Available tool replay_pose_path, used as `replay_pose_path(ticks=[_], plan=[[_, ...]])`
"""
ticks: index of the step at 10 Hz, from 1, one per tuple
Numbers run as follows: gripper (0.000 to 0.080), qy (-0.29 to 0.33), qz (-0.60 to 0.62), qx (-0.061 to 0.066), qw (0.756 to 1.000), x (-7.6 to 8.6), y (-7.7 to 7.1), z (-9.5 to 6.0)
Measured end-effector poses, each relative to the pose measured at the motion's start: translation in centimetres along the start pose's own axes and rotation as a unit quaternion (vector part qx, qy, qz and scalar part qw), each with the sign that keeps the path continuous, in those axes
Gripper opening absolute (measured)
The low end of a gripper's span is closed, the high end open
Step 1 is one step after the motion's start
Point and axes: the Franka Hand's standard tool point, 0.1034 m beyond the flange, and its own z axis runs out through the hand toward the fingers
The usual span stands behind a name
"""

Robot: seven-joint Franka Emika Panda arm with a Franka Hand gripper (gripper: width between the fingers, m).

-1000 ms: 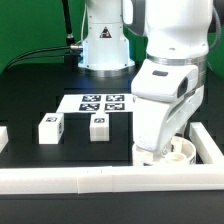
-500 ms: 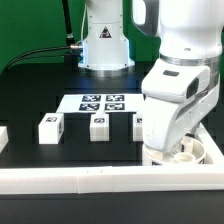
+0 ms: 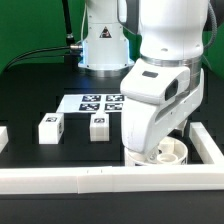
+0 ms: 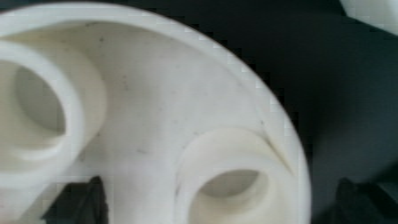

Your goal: Assemble stool

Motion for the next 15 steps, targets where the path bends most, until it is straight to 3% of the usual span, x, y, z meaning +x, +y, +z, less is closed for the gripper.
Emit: replay_pose_path(ticks=[3, 5, 8, 12, 13, 15], plan=[[0.0649, 0.0, 0.011, -0.001, 1.0, 0.4, -0.2, -0.7], [0.0649, 0.0, 0.012, -0.003, 1.0, 1.1, -0.8, -3.1], [0.0649, 0.0, 0.013, -0.008, 1.0, 0.2, -1.0, -5.7], [0.0649, -0.002, 0.023, -0.004, 1.0, 0.1, -1.1, -5.1], [0.0649, 0.006, 0.042, -0.007, 0.999, -1.0, -1.0, -4.6], [0.0649, 0.009, 0.191, -0.007, 0.981, -2.9, -2.1, -4.5]])
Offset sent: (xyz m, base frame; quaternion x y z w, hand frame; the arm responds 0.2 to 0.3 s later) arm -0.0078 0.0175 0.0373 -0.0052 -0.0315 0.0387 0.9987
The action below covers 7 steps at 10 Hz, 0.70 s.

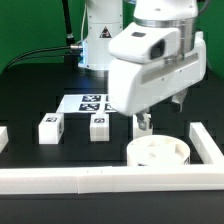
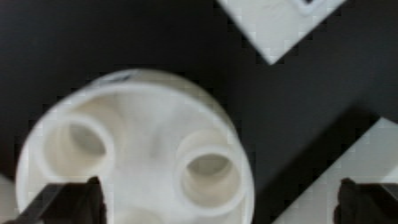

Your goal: Assemble stool

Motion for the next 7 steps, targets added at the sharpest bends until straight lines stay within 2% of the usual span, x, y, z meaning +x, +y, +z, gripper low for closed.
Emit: replay_pose_path(ticks=[1, 2, 7], plan=[[0.0649, -0.001, 0.05, 0.007, 0.999, -0.83, 0.17, 0.19], [0.0649, 0.003, 0.078, 0.006, 0.997, -1.1, -0.18, 0.27], [0.0649, 0.002, 0.198, 0.014, 0.98, -1.14, -0.46, 0.33]])
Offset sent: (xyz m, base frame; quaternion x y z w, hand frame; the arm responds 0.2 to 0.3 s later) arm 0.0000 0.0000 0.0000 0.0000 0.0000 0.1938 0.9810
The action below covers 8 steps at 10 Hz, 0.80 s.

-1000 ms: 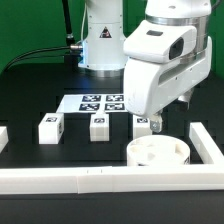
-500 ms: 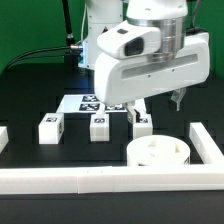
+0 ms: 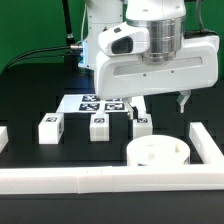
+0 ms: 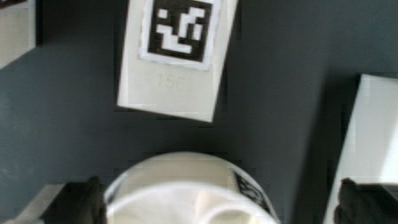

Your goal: Assemble stool

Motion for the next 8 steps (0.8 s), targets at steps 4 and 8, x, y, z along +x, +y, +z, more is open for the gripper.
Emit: replay_pose_path(ticks=[4, 8], plan=[[0.0649, -0.029, 0.033, -0.001, 0.999, -2.0, 1.6, 0.4], [0.0649, -0.126, 0.039, 0.005, 0.991, -3.2, 1.3, 1.4]])
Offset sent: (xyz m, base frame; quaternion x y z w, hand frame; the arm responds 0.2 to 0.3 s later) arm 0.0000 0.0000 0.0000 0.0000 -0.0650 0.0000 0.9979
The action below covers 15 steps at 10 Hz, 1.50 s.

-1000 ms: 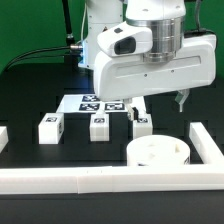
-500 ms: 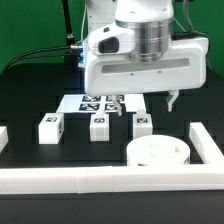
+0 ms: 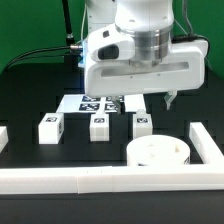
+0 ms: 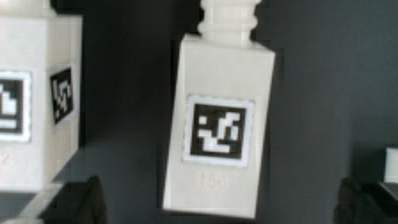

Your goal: Assemble stool

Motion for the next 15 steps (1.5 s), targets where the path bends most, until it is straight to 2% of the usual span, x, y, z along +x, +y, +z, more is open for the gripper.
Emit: replay_pose_path(ticks=[1, 4, 5, 7, 9, 12, 13, 14, 15], plan=[[0.0649, -0.027, -0.007, 0.002, 1.0, -0.3, 0.0, 0.5], [0.0649, -0.109, -0.008, 0.005, 0.994, -0.6, -0.1, 0.6], [0.0649, -0.154, -0.007, 0.006, 0.988, -0.7, -0.1, 0.4], [0.0649, -0.204, -0.005, 0.009, 0.979, 1.3, 0.3, 0.6], [0.0649, -0.191, -0.012, 0.011, 0.981, 2.6, 0.5, 0.4], [0.0649, -0.193, -0.011, 0.01, 0.981, 2.5, 0.5, 0.6], [0.0649, -0.2, 0.013, 0.005, 0.98, 2.2, 0.5, 1.0], [0.0649, -0.22, 0.025, 0.003, 0.975, 1.9, 0.6, 1.6], [0.0649, -0.24, 0.028, 0.007, 0.97, 2.1, 0.7, 2.0]])
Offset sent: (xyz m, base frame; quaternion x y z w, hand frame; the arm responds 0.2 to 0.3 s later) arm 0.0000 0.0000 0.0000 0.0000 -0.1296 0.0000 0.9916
